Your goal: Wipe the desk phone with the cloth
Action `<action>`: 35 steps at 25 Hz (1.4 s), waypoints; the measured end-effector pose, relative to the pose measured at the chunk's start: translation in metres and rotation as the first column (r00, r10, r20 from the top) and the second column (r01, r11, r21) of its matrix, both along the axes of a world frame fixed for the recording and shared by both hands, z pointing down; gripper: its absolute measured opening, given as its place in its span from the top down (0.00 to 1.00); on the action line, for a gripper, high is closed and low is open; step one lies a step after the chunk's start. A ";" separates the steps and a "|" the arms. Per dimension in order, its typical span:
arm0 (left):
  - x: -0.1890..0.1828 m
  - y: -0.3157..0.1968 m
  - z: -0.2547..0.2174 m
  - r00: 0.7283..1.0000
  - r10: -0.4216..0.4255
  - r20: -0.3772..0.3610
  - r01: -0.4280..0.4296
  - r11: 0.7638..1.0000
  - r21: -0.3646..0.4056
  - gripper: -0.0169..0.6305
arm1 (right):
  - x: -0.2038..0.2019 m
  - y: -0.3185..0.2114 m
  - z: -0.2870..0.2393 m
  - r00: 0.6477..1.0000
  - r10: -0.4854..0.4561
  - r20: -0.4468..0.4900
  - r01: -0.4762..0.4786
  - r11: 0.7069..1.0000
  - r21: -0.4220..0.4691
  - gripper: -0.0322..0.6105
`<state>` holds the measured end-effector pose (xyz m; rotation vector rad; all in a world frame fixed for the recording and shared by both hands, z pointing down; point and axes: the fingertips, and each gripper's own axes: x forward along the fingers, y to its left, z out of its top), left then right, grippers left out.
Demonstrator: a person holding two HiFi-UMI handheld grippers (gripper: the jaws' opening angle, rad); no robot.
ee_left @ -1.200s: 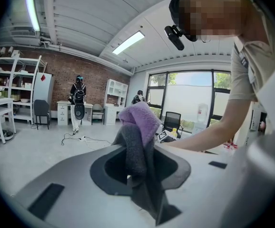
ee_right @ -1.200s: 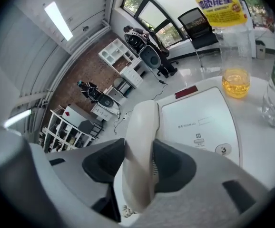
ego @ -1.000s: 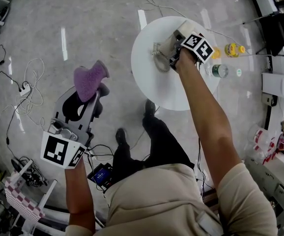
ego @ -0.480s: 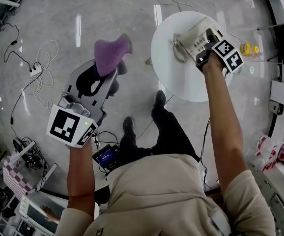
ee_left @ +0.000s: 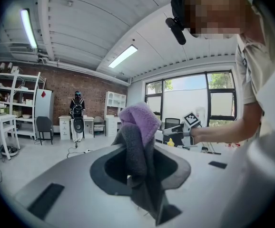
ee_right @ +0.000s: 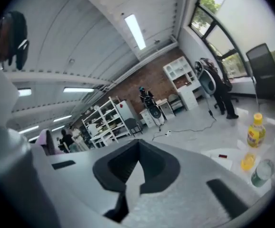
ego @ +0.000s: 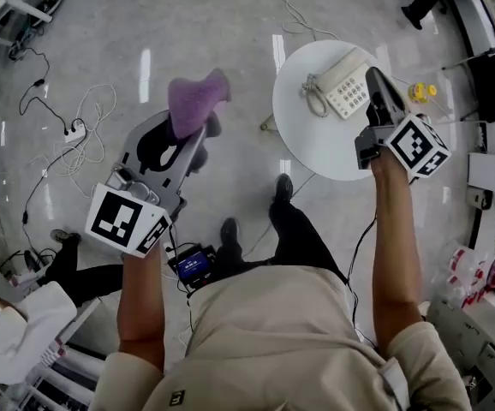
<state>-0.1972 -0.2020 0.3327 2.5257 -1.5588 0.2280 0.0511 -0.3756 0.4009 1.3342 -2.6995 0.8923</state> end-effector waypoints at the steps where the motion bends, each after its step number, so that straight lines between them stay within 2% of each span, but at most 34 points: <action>1: -0.001 0.004 -0.007 1.000 0.001 0.002 -0.001 1.000 0.013 0.82 | -0.006 0.012 -0.019 0.999 -0.031 -0.024 0.032 0.999 0.043 0.96; 5: -0.003 0.029 -0.033 1.000 0.010 0.010 -0.011 0.999 0.049 0.83 | -0.027 0.069 -0.087 0.983 -0.128 -0.128 0.150 0.973 0.177 0.96; 9: -0.008 0.056 -0.059 1.000 0.020 0.019 -0.022 0.996 0.081 0.82 | -0.051 0.133 -0.142 0.946 -0.213 -0.246 0.279 0.919 0.280 0.96; 13: -0.013 0.084 -0.083 0.999 0.031 0.035 -0.035 0.992 0.119 0.82 | -0.068 0.194 -0.184 0.901 -0.258 -0.350 0.378 0.862 0.338 0.96; 17: -0.020 0.114 -0.105 0.997 0.040 0.065 -0.050 0.986 0.161 0.82 | -0.076 0.246 -0.220 0.886 -0.259 -0.383 0.408 0.828 0.384 0.97; 22: -0.020 0.144 -0.122 0.996 0.053 0.074 -0.066 0.980 0.186 0.82 | -0.070 0.289 -0.245 0.889 -0.241 -0.388 0.401 0.819 0.409 0.97; 35: -0.014 0.185 -0.133 0.994 0.084 0.073 -0.097 0.975 0.202 0.82 | -0.051 0.337 -0.258 0.903 -0.183 -0.389 0.351 0.836 0.422 0.97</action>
